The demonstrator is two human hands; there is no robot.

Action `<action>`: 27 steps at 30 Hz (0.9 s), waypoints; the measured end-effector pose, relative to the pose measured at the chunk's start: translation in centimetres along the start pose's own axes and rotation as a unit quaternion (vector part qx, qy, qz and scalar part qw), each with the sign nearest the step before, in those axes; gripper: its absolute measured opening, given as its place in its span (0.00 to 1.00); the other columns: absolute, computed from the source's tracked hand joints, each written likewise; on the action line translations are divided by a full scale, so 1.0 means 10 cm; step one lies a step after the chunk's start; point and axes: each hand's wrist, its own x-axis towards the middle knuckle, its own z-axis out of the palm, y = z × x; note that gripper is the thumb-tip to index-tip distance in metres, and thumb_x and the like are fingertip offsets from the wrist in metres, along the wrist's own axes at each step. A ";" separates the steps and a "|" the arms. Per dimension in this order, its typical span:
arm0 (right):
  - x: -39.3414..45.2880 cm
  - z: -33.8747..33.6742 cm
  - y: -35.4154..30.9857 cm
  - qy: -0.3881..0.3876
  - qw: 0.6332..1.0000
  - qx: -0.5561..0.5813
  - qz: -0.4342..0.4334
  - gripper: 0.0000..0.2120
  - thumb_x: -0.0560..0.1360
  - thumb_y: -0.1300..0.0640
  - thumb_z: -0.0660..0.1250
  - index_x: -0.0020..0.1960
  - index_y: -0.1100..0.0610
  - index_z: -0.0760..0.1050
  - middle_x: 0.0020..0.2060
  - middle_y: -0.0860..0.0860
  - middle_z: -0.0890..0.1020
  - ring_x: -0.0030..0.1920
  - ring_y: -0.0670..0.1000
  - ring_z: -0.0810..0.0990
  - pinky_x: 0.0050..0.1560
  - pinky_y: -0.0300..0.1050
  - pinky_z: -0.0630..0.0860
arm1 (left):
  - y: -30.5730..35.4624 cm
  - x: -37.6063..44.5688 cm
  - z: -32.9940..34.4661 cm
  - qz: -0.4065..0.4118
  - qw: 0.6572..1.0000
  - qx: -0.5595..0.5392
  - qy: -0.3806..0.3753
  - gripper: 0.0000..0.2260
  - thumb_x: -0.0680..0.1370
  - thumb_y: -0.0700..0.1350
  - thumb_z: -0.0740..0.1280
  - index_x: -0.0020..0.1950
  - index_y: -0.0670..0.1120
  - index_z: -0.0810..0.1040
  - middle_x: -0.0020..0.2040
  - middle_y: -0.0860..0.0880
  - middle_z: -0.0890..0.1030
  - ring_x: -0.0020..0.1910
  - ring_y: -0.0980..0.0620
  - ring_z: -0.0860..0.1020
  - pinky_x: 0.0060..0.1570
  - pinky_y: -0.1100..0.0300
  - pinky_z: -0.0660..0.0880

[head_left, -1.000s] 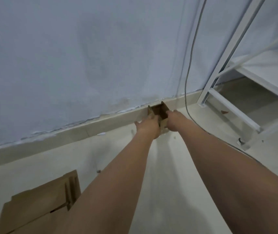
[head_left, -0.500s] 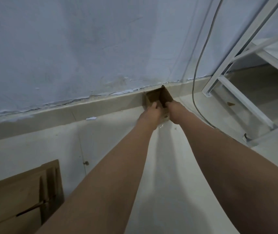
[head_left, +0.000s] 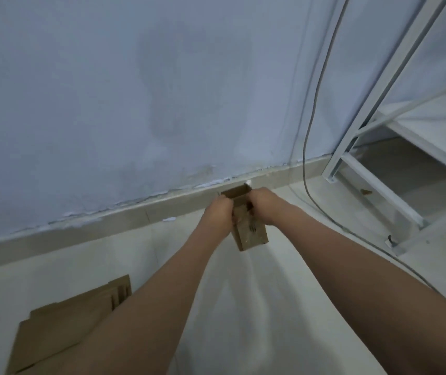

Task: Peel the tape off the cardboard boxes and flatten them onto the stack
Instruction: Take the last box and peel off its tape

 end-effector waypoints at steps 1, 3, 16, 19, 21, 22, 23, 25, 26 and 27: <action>-0.09 -0.08 -0.09 0.009 1.000 0.012 -0.015 0.07 0.77 0.63 0.65 0.54 0.60 0.78 0.52 0.60 0.81 0.49 0.57 0.78 0.56 0.52 0.77 | 0.05 -0.15 -0.17 0.015 1.000 0.013 0.011 0.04 0.79 0.39 0.69 0.50 0.38 0.80 0.49 0.40 0.81 0.49 0.41 0.79 0.44 0.60 0.67; -0.33 -0.32 -0.36 0.009 0.998 -0.019 -0.057 0.10 0.76 0.63 0.66 0.57 0.62 0.78 0.54 0.60 0.81 0.54 0.60 0.80 0.55 0.51 0.77 | 0.16 -0.43 -0.54 0.042 0.998 -0.001 0.043 0.01 0.79 0.39 0.70 0.50 0.42 0.81 0.47 0.47 0.79 0.47 0.46 0.78 0.42 0.62 0.65; -2.67 -1.29 -2.00 0.051 0.962 -0.079 -0.255 0.07 0.75 0.56 0.72 0.50 0.57 0.77 0.46 0.54 0.80 0.48 0.55 0.79 0.42 0.45 0.72 | 0.48 -2.94 -2.49 -0.002 0.999 -0.004 0.049 0.11 0.74 0.53 0.76 0.49 0.46 0.84 0.41 0.51 0.80 0.37 0.57 0.76 0.34 0.65 0.68; -3.14 -1.31 -2.32 0.050 0.956 -0.049 -0.285 0.07 0.74 0.55 0.73 0.47 0.53 0.76 0.43 0.50 0.79 0.46 0.53 0.79 0.41 0.44 0.73 | 0.36 -3.53 -2.66 -0.024 0.997 -0.028 0.074 0.14 0.71 0.55 0.78 0.47 0.45 0.84 0.45 0.48 0.84 0.42 0.50 0.80 0.40 0.59 0.73; -3.39 -1.25 -2.52 0.047 0.951 -0.014 -0.306 0.07 0.72 0.56 0.74 0.46 0.51 0.76 0.40 0.46 0.77 0.43 0.50 0.77 0.39 0.41 0.71 | 0.27 -3.85 -2.72 -0.044 0.994 -0.026 0.094 0.15 0.69 0.56 0.79 0.44 0.46 0.84 0.42 0.49 0.84 0.43 0.49 0.81 0.42 0.55 0.75; -3.50 -1.20 -2.60 0.047 0.948 0.006 -0.316 0.08 0.72 0.56 0.74 0.47 0.51 0.77 0.39 0.44 0.76 0.42 0.48 0.76 0.39 0.40 0.70 | 0.23 -3.99 -2.76 -0.052 0.994 -0.019 0.099 0.15 0.69 0.56 0.79 0.43 0.46 0.83 0.39 0.49 0.84 0.41 0.50 0.80 0.41 0.55 0.74; -3.60 -1.15 -2.68 0.045 0.944 0.027 -0.325 0.08 0.71 0.57 0.75 0.48 0.52 0.78 0.38 0.43 0.76 0.41 0.45 0.76 0.38 0.39 0.70 | 0.18 -4.11 -2.78 -0.060 0.993 -0.013 0.102 0.14 0.69 0.55 0.79 0.41 0.46 0.83 0.37 0.50 0.82 0.38 0.51 0.79 0.38 0.56 0.72; -3.76 -1.01 -2.79 0.047 0.937 0.072 -0.339 0.09 0.71 0.58 0.75 0.50 0.52 0.81 0.36 0.42 0.75 0.37 0.42 0.74 0.37 0.35 0.68 | 0.08 -4.34 -2.80 -0.075 0.990 -0.016 0.116 0.14 0.70 0.52 0.79 0.36 0.45 0.79 0.31 0.51 0.76 0.33 0.53 0.73 0.35 0.58 0.67; -3.81 -0.92 -2.82 0.052 0.933 0.102 -0.341 0.09 0.71 0.59 0.75 0.51 0.52 0.81 0.35 0.42 0.75 0.36 0.41 0.74 0.36 0.34 0.68 | 0.02 -4.42 -2.79 -0.084 0.988 -0.027 0.129 0.15 0.70 0.51 0.79 0.35 0.44 0.78 0.30 0.51 0.74 0.32 0.53 0.70 0.34 0.59 0.65; -3.83 -0.81 -2.84 0.064 0.928 0.138 -0.340 0.10 0.72 0.59 0.74 0.51 0.50 0.81 0.36 0.42 0.76 0.36 0.42 0.74 0.37 0.33 0.68 | -0.06 -4.48 -2.77 -0.091 0.984 -0.049 0.144 0.16 0.70 0.51 0.79 0.36 0.41 0.78 0.31 0.50 0.73 0.32 0.53 0.70 0.34 0.59 0.65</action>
